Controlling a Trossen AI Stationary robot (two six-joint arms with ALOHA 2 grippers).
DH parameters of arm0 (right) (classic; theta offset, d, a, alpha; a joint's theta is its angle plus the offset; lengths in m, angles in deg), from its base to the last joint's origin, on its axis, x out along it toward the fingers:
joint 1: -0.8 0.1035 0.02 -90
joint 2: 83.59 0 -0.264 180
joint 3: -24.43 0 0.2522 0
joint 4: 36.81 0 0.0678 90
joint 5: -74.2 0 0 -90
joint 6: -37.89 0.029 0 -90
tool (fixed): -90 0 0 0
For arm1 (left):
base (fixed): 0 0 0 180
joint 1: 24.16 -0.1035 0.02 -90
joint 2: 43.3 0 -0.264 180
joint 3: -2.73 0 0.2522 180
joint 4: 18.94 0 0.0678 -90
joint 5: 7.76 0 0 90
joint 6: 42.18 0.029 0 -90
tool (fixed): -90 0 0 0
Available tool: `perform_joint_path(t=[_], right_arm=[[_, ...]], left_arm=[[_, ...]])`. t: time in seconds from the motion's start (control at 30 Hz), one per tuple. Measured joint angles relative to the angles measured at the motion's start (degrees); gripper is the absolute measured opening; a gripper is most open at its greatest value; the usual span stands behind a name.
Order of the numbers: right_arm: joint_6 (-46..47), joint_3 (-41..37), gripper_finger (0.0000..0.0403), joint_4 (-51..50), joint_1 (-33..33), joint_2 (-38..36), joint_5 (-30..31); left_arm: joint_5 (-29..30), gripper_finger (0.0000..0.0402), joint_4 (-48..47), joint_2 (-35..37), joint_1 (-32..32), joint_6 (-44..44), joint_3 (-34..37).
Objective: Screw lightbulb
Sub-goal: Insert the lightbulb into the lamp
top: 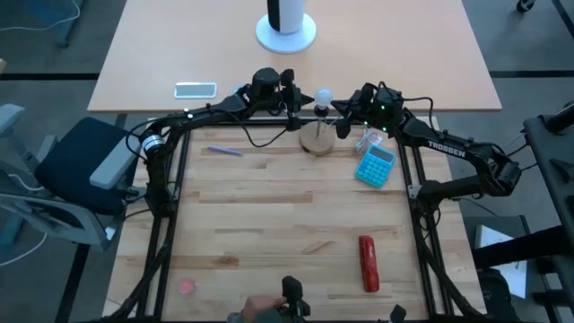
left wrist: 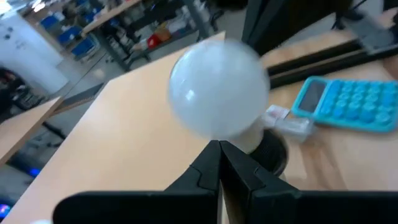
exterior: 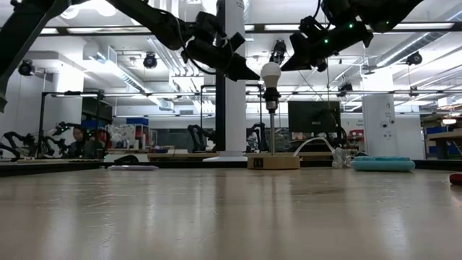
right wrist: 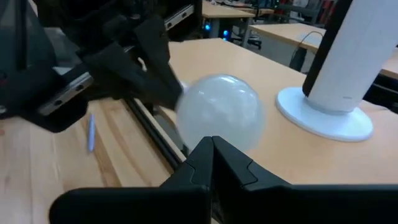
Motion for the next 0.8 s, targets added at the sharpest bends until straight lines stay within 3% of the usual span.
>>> perform_joint_path(t=[0.2,0.4,0.8], right_arm=[[-1.5,0.0,0.0,-1.12,-0.91,-0.49,7.8],[-1.25,0.0,0.0,3.33,-2.14,1.72,2.7],[-0.4,-0.02,0.0,3.66,-1.43,2.33,0.75]], left_arm=[[-0.22,0.0,-1.13,0.81,0.0,0.55,0.0],[-6.08,0.0,-0.6,0.82,0.14,0.79,0.0],[-6.44,0.0,-0.09,0.78,-0.08,-0.18,0.0]])
